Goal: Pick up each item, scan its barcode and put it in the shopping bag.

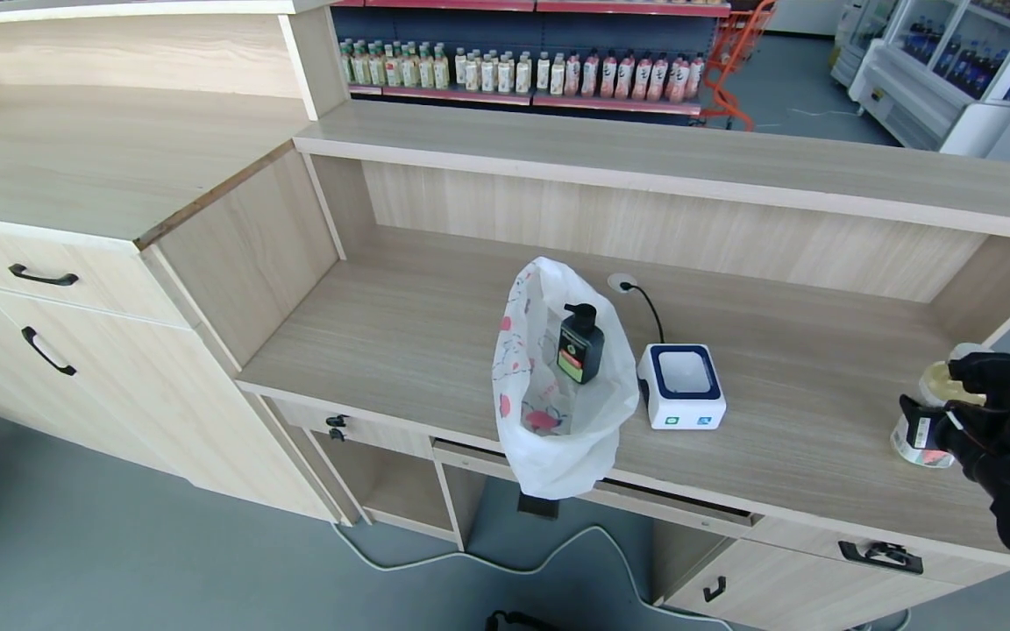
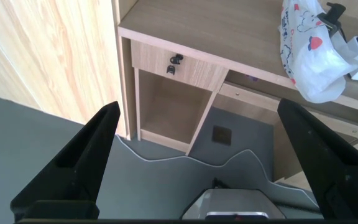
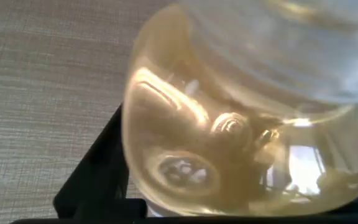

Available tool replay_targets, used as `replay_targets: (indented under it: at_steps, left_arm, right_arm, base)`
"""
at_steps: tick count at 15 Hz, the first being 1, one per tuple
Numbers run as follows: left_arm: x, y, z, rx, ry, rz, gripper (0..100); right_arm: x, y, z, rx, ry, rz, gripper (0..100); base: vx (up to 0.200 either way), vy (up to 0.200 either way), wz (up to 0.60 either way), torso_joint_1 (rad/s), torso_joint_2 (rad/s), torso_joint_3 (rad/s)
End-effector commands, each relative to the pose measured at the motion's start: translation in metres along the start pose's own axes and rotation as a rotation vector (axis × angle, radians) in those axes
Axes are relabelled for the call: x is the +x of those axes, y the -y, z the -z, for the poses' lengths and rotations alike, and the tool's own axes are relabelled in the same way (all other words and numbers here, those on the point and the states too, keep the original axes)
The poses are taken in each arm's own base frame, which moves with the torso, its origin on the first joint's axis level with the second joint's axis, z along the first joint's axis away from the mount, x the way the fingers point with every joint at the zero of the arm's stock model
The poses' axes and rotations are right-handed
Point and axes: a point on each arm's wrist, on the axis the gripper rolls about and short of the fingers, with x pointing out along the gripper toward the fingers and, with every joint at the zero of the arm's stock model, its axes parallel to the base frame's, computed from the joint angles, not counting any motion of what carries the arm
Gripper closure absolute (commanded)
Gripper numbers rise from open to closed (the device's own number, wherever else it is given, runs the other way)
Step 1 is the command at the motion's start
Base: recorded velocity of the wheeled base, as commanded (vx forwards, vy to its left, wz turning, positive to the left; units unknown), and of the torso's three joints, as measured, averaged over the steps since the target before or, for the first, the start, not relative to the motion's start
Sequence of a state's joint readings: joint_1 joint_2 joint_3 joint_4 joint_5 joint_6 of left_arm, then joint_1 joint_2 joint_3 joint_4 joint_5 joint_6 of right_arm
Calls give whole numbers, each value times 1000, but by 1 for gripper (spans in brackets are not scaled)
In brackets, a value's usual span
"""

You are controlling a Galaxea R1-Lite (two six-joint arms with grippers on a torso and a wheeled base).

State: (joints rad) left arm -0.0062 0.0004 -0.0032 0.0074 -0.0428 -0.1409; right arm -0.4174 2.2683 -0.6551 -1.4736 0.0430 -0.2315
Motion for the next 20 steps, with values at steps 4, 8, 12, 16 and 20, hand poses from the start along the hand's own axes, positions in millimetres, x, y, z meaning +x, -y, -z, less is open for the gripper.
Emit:
replay_targets:
  at_steps: [4, 8, 12, 16, 20]
  left_arm:
    - [0, 0, 0, 0, 2, 0, 0]
    - [0, 0, 0, 0, 0, 0, 0]
    - [0, 0, 0, 0, 0, 0, 0]
    - [0, 0, 0, 0, 2, 0, 0]
    - [0, 0, 0, 0, 0, 0, 0]
  right_arm:
    - [8, 1, -2, 9, 33, 7, 100]
    - [12, 3, -14, 8, 95, -10, 100]
    - [8, 4, -29, 5, 133, -12, 100]
    - [-45, -1, -120, 121, 190, -220, 100]
    - [-139, -24, -195, 355, 132, -698, 100]
  base:
    - [0, 0, 0, 0, 0, 0]
    - [0, 0, 0, 0, 0, 0]
    - [0, 0, 0, 0, 0, 0]
    - [0, 0, 0, 0, 0, 0]
    - [0, 0, 0, 0, 0, 0]
